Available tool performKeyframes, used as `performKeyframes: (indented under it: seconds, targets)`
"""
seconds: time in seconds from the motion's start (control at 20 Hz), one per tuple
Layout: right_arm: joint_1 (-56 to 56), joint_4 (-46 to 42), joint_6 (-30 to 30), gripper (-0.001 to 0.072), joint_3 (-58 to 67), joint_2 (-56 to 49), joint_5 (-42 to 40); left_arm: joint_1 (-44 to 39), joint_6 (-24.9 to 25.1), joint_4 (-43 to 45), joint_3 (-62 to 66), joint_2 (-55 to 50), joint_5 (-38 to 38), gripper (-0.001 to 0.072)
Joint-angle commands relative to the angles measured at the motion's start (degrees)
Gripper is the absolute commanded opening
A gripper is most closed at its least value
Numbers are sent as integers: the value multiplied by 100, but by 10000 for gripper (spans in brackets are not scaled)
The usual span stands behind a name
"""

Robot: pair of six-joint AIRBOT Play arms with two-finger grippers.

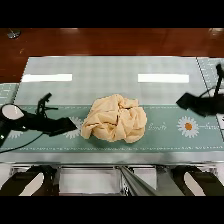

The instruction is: Fold the shirts.

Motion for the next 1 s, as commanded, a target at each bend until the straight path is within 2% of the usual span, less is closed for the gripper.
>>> performKeyframes:
  seconds: [0.0,0.1,0.3,0.4,0.45,0.5,0.55,0.6,0.75,0.95]
  targets:
    - [-337,2015,-326,620,-2011,1244,-348,-162,1060,-1300,-962,-39,527,705]
    - [52,2288,-212,619,-2559,1572,-433,-396,1440,-1840,-1060,-74,918,705]
    - [789,2271,186,619,-2771,1611,-828,-1421,1438,-2124,-1056,-376,2177,704]
    - [1250,2090,361,619,-2771,1545,-780,-1727,1434,-2385,-920,-704,2540,700]
    - [1497,1947,586,619,-2771,1458,-780,-1749,1421,-2507,-800,-800,2601,674]
    - [1729,1847,743,619,-2771,1342,-852,-1746,1423,-2546,-638,-855,2597,528]
    - [1952,1816,839,619,-2771,1185,-997,-1746,1499,-2542,-490,-868,2529,141]
    - [2157,1864,846,619,-2771,1036,-1187,-1749,1655,-2542,-356,-868,2481,27]
    - [2656,1867,1075,619,-2771,470,-1978,-1749,1725,-2542,-146,-866,2382,25]
    - [2706,1904,1102,619,-2736,-308,-2975,-1749,1725,-2540,-140,-870,2164,25]
